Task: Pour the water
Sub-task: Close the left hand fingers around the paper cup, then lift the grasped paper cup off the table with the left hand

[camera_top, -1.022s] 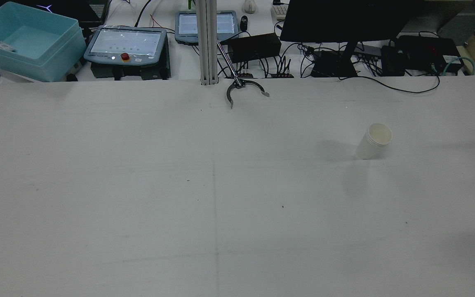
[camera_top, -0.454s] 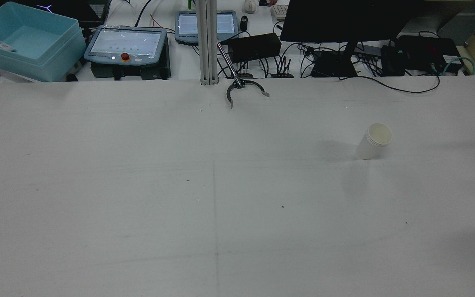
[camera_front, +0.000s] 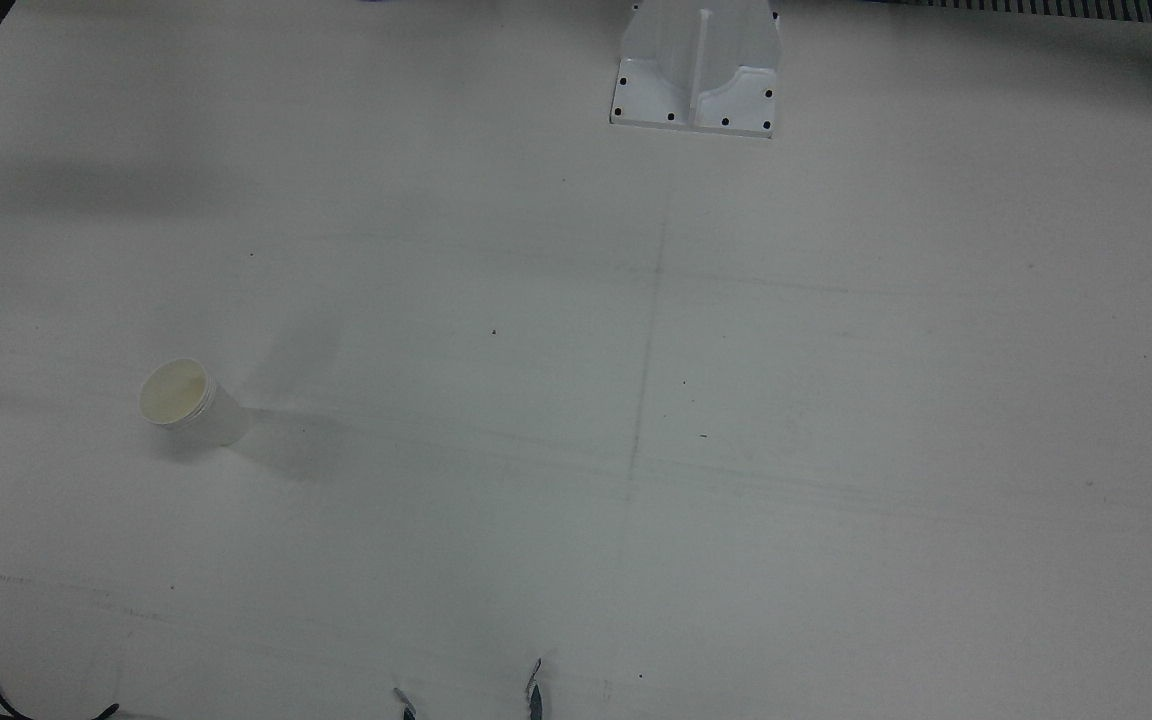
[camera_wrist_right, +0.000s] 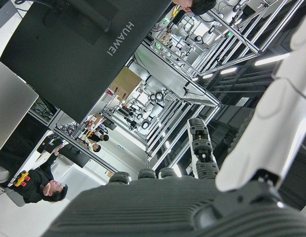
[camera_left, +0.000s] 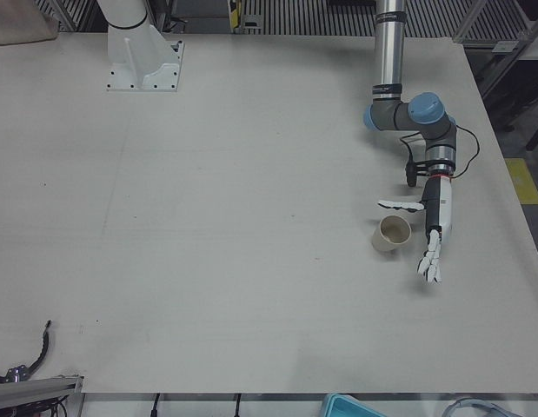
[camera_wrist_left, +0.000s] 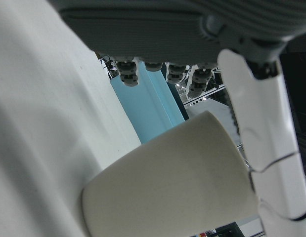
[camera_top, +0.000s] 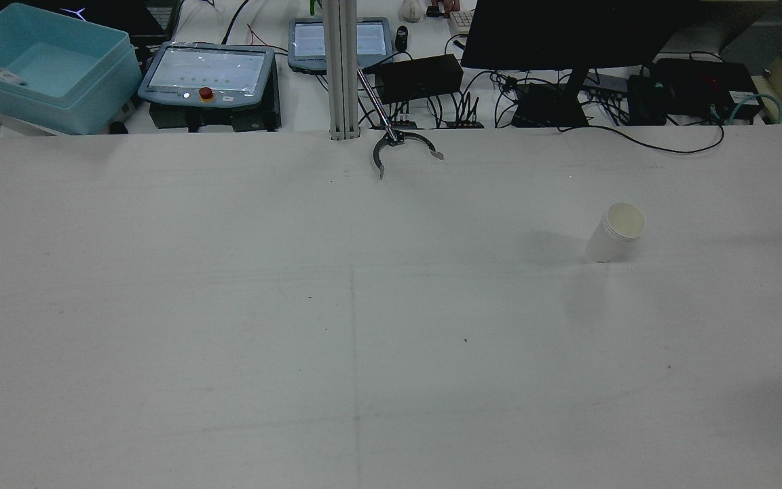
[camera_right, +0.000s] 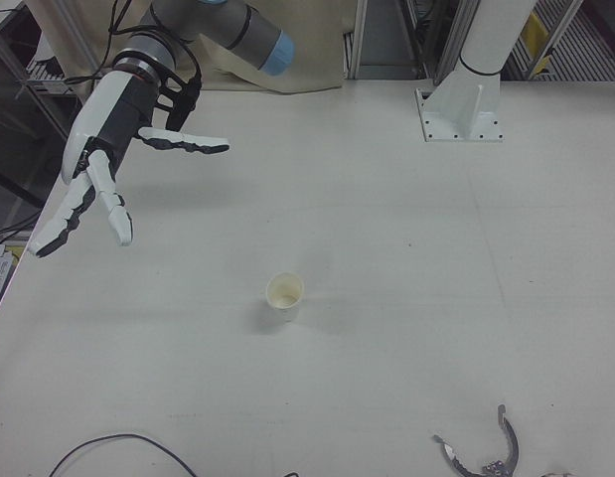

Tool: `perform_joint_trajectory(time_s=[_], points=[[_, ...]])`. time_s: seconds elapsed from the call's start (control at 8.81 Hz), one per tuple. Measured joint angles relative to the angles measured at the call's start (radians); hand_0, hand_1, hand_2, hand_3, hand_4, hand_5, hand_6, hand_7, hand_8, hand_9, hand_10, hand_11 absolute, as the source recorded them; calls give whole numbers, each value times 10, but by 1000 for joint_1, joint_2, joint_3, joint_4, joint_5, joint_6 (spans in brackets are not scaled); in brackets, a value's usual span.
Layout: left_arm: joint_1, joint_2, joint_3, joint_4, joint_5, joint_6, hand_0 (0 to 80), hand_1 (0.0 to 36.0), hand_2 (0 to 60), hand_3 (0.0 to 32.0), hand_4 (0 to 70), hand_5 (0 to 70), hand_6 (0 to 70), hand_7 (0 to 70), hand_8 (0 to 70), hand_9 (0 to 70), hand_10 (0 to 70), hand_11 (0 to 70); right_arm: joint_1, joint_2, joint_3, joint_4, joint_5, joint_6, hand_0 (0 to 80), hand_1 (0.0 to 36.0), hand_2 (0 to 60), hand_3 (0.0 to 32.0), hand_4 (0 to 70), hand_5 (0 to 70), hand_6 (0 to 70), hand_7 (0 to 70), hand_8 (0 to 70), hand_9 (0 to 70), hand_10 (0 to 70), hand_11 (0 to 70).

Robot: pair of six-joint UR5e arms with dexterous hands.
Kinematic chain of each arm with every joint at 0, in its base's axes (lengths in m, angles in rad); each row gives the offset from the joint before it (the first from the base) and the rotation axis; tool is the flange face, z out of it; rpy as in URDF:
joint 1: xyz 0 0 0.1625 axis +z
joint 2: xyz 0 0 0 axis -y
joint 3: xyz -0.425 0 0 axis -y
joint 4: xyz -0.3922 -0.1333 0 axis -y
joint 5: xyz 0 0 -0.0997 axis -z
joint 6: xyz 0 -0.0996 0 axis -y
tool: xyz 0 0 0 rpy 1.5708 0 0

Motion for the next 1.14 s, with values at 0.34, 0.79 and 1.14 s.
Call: perform_joint_trajectory(time_s=[0.34, 0.79, 1.14], points=[[41, -6, 0, 0, -6, 1, 549, 139, 0, 0, 125, 168, 0, 116, 0, 9, 56, 103, -3, 0, -2, 0, 1, 1, 487, 67, 0, 20, 122, 59, 0, 0, 4, 0, 0, 0], [50, -42, 1, 21, -5, 3, 546, 139, 0, 0, 119, 185, 0, 114, 0, 8, 53, 99, 2, -1, -3, 0, 1, 1, 484, 64, 0, 14, 123, 58, 0, 0, 6, 1, 0, 0], [54, -46, 6, 38, -4, 3, 567, 156, 0, 0, 122, 209, 0, 111, 0, 8, 38, 79, 4, -2, -6, 1, 0, 1, 485, 62, 0, 14, 125, 59, 0, 0, 7, 3, 0, 0]])
